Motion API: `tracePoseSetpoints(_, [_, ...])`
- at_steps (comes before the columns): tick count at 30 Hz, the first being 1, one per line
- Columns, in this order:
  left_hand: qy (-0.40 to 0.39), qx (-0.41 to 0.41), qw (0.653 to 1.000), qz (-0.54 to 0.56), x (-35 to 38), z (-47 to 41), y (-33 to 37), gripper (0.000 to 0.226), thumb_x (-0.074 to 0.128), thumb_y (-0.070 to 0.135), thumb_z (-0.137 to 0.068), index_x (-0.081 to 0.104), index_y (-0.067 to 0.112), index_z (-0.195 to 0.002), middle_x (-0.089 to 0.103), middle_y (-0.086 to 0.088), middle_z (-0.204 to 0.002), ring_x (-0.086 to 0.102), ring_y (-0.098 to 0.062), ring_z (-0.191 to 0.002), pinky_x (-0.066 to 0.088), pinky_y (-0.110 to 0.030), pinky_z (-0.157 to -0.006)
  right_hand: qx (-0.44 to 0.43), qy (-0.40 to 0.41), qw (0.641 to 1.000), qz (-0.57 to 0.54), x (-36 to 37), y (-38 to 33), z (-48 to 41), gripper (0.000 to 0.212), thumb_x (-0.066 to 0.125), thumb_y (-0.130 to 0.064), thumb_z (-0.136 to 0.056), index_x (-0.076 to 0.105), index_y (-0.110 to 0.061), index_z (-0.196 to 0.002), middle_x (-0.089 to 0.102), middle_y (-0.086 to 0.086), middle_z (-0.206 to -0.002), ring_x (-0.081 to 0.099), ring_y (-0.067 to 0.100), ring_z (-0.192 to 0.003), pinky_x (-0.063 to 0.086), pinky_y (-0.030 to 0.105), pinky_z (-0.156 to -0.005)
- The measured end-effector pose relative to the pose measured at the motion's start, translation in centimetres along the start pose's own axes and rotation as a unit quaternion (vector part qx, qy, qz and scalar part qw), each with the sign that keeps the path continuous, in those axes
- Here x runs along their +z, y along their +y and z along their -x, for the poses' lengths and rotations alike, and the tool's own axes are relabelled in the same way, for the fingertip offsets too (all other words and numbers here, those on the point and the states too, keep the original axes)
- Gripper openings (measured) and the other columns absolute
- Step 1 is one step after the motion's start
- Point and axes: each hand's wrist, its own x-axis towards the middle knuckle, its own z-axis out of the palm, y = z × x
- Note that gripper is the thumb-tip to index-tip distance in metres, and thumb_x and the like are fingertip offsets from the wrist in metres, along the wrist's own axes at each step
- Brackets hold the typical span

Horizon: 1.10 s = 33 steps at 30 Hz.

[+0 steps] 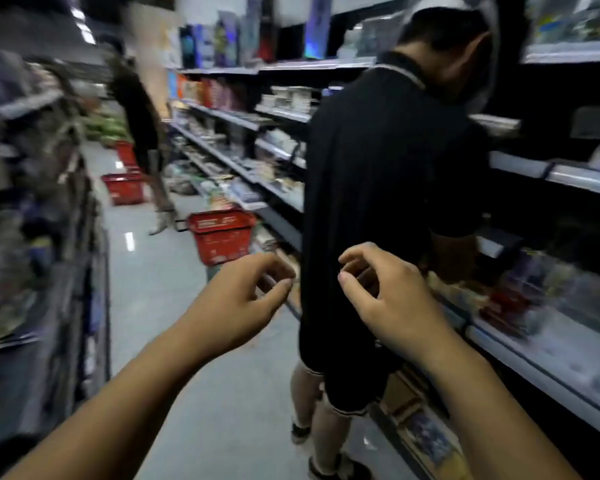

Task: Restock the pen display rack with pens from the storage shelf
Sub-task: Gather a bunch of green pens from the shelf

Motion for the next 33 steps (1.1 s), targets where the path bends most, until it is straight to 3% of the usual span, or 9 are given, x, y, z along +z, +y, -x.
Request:
tracePoseSetpoints(5, [0.051, -0.101, 0.993, -0.047, -5.9, -0.6, -8.7, 0.006, 0.065, 0.03, -0.097, 0.07, 0.031, -0.1, 0.07, 0.015, -0.094, 0.065, -0.003, -0.083, 0.055, -0.026, -0.075, -0.037, -0.075, 0.996, -0.023, 11.1, -2.1, -10.3, 0.006, 0.065, -0.03, -0.094, 0.063, -0.03, -0.099, 0.065, -0.011, -0.09, 0.063, 0.006, -0.08, 0.055, 0.033, -0.074])
tracePoseSetpoints(14, [0.074, -0.178, 0.98, -0.045, -15.5, -8.7, -26.9, 0.007, 0.062, 0.03, -0.099, 0.066, 0.036, -0.098, 0.066, 0.02, -0.098, 0.064, -0.002, -0.08, 0.053, -0.025, -0.073, 0.044, -0.093, 0.988, -0.118, 30.3, -4.3, -26.9, 0.007, 0.068, -0.024, -0.092, 0.065, -0.026, -0.097, 0.068, -0.006, -0.096, 0.064, 0.009, -0.085, 0.05, 0.024, -0.072])
tracePoseSetpoints(20, [0.063, -0.188, 0.979, -0.044, -18.7, -16.0, -37.0, 0.007, 0.062, 0.029, -0.099, 0.068, 0.033, -0.1, 0.066, 0.02, -0.097, 0.065, -0.002, -0.079, 0.057, -0.031, -0.078, 0.039, -0.104, 0.99, -0.09, 38.1, -4.3, -36.7, 0.009, 0.067, -0.027, -0.093, 0.062, -0.031, -0.101, 0.064, -0.014, -0.092, 0.062, 0.003, -0.08, 0.049, 0.022, -0.069])
tracePoseSetpoints(25, [0.051, -0.19, 0.979, -0.054, -19.3, -22.7, -45.8, 0.01, 0.06, 0.032, -0.099, 0.063, 0.041, -0.094, 0.067, 0.021, -0.098, 0.065, -0.001, -0.085, 0.059, -0.032, -0.079, 0.008, -0.113, 0.992, -0.054, 44.4, -1.3, -45.6, 0.01, 0.065, -0.029, -0.094, 0.059, -0.033, -0.102, 0.062, -0.015, -0.096, 0.059, 0.001, -0.085, 0.045, 0.018, -0.068])
tracePoseSetpoints(33, [0.063, -0.22, 0.971, -0.072, -19.3, -37.4, -59.3, 0.009, 0.059, 0.035, -0.099, 0.067, 0.035, -0.103, 0.068, 0.019, -0.099, 0.064, 0.0, -0.088, 0.059, -0.037, -0.081, -0.007, -0.14, 0.989, -0.049, 51.9, 5.8, -63.7, 0.015, 0.064, -0.031, -0.095, 0.06, -0.033, -0.11, 0.06, -0.015, -0.103, 0.059, 0.003, -0.09, 0.057, 0.033, -0.082])
